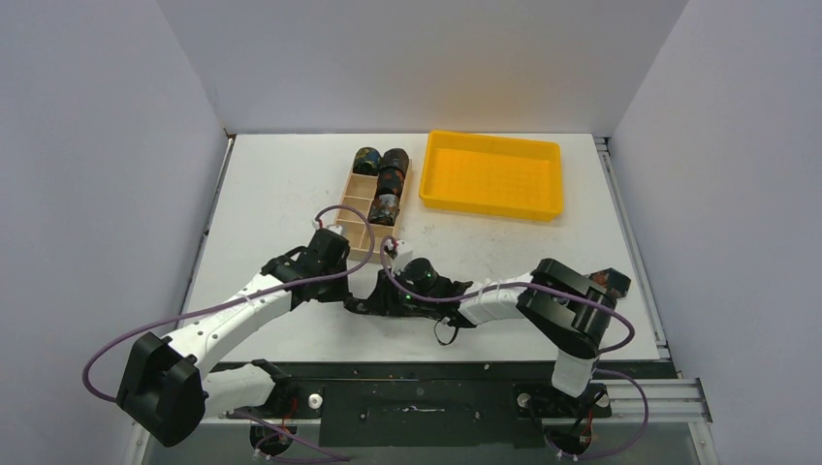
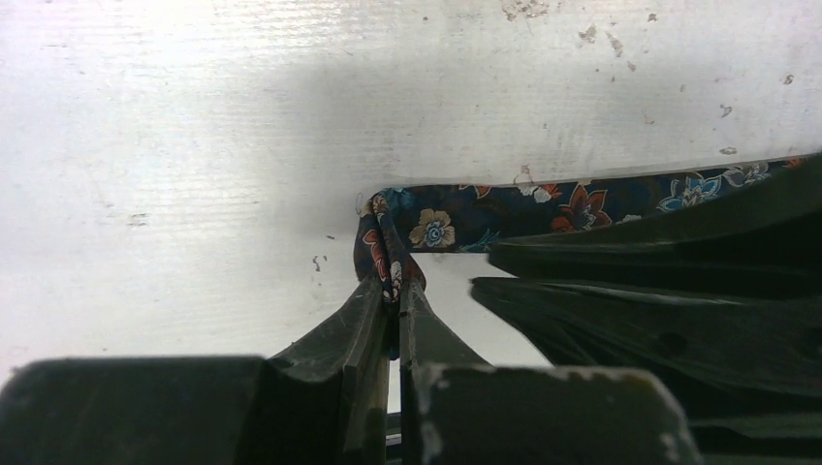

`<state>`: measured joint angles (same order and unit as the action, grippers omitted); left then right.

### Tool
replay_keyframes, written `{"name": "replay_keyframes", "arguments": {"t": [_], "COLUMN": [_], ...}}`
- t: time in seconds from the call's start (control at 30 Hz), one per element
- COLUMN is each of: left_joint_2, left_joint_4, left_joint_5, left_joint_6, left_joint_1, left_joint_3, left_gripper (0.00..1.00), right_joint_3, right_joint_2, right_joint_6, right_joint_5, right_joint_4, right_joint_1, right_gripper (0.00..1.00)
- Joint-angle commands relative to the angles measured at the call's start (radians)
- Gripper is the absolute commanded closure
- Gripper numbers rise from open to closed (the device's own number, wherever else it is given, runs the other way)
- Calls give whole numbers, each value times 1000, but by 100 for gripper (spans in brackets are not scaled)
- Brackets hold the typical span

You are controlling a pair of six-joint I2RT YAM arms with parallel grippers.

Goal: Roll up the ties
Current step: Roll the tie at the center of the board.

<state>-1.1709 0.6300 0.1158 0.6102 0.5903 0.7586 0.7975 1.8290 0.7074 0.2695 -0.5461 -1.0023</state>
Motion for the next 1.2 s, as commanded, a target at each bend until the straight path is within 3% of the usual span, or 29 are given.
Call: {"name": "replay_keyframes", "arguments": {"t": [0.0,0.33,0.6,0.93,1.17], "left_joint_2": [7,-185,-330,-446,-421], "left_joint_4": [47,86,73,22,11], "left_joint_5": [63,151,171,126,87], "left_joint_6": [-33,-17,38,76,86], "left_joint_1": [11,115,203,226,226], "left_joint_3": [73,160,254,286,288], "left_gripper": [100,100,100,80,62], "right_joint_3": [-49,-188,-290,-335,-342], "right_joint_2": [-158,-460,-577,-588,-589], "right_joint_6": [-52,-150,-154,-147,-149], "right_joint_5": [-69,-265,-343,-348,-358], "right_joint_4": [12,205,240,236,242], "right_joint_1": [19,32,55,60,63], "right_gripper": [79,77,76,76,76]}}
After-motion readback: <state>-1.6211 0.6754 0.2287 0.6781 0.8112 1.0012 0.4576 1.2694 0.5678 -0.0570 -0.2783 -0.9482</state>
